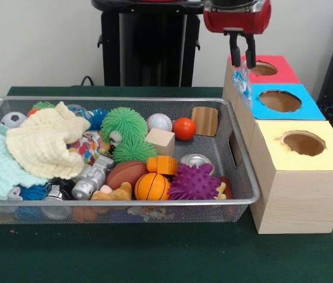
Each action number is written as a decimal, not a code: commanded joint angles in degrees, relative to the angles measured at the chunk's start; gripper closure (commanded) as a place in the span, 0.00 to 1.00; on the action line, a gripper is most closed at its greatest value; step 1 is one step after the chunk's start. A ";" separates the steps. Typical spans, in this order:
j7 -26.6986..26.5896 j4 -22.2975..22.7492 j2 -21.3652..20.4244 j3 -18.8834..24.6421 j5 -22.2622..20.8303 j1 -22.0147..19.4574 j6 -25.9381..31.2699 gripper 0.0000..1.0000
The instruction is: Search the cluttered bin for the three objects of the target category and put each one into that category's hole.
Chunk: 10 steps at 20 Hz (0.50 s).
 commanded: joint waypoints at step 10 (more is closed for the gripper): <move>10.14 4.99 -4.45 3.76 9.38 3.45 7.63 1.00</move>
